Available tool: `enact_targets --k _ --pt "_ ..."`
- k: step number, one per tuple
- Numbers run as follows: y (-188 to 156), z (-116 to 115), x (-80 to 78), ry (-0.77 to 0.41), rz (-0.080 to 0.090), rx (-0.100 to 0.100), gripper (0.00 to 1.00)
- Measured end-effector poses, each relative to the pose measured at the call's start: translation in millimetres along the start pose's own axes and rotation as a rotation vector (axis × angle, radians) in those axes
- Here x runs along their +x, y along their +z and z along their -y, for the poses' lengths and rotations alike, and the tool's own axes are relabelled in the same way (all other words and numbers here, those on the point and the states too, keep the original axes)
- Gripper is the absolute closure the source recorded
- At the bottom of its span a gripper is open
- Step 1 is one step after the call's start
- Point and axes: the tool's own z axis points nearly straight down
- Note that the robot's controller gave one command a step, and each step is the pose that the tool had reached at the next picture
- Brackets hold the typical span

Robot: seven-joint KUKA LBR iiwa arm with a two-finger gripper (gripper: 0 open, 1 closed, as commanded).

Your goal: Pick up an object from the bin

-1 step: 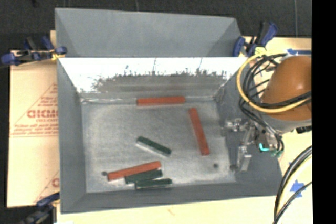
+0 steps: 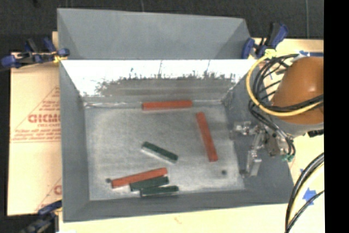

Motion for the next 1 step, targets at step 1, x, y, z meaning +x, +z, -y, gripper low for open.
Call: enact_targets --k 1 --pt "41.8 -38.6 5.7 -0.024 0.003 0.001 0.00"
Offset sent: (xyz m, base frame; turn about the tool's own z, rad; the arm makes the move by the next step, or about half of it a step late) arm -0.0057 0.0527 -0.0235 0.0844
